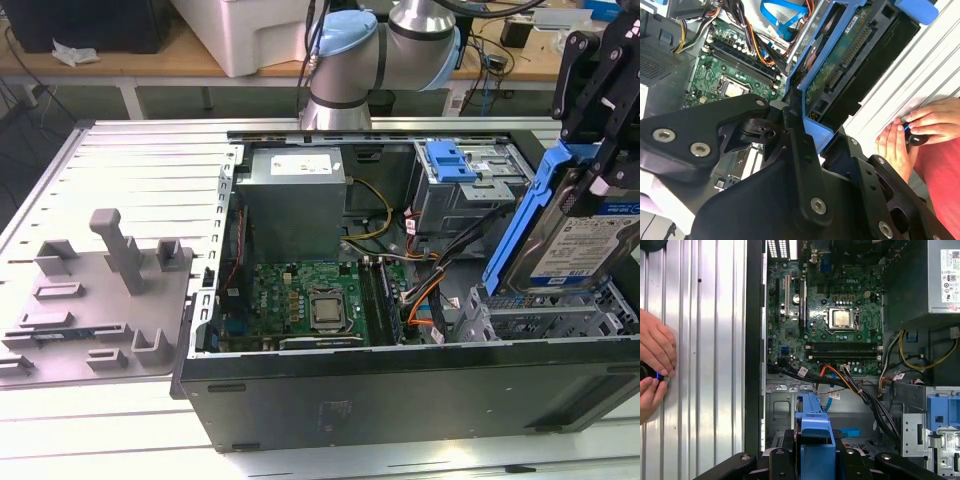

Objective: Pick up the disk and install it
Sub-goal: 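Insert the disk into the insertion slot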

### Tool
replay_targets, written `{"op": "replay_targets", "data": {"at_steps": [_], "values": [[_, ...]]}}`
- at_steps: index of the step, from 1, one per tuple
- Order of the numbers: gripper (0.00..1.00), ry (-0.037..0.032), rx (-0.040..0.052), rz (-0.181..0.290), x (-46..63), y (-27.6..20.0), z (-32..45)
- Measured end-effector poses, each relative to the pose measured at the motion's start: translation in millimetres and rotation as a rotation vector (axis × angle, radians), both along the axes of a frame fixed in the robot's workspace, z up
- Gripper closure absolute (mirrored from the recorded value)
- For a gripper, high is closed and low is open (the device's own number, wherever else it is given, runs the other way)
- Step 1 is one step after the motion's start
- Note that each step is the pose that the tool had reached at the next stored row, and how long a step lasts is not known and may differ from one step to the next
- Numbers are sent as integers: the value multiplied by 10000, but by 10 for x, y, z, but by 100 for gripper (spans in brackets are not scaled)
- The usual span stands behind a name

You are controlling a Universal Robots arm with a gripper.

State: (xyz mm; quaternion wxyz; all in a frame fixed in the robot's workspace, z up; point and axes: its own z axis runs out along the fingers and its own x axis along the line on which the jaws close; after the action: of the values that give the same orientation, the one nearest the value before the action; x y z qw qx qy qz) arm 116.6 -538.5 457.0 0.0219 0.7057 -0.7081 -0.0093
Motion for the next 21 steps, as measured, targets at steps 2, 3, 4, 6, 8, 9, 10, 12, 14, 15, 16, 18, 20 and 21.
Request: {"op": "replay_targets", "data": {"at_steps": [2,3,4,6,8,9,10,12,14,15,16,18,20,21], "values": [[63,0,1,0,0,0,0],[63,0,1,-1,0,0,-1],[63,-1,1,3,-1,0,-1],[63,-1,1,56,-16,0,-1],[63,0,1,58,-17,0,-1],[63,-1,1,55,-16,0,-2],[63,0,0,57,-10,0,-2],[63,0,1,57,-7,0,-5],[63,0,2,57,-6,0,-10],[63,-1,2,57,-5,0,-14],[63,0,1,57,-5,0,-17],[63,-1,1,58,-5,0,-22],[63,-2,0,58,-5,0,-29],[63,-2,0,58,-5,0,-32]]}}
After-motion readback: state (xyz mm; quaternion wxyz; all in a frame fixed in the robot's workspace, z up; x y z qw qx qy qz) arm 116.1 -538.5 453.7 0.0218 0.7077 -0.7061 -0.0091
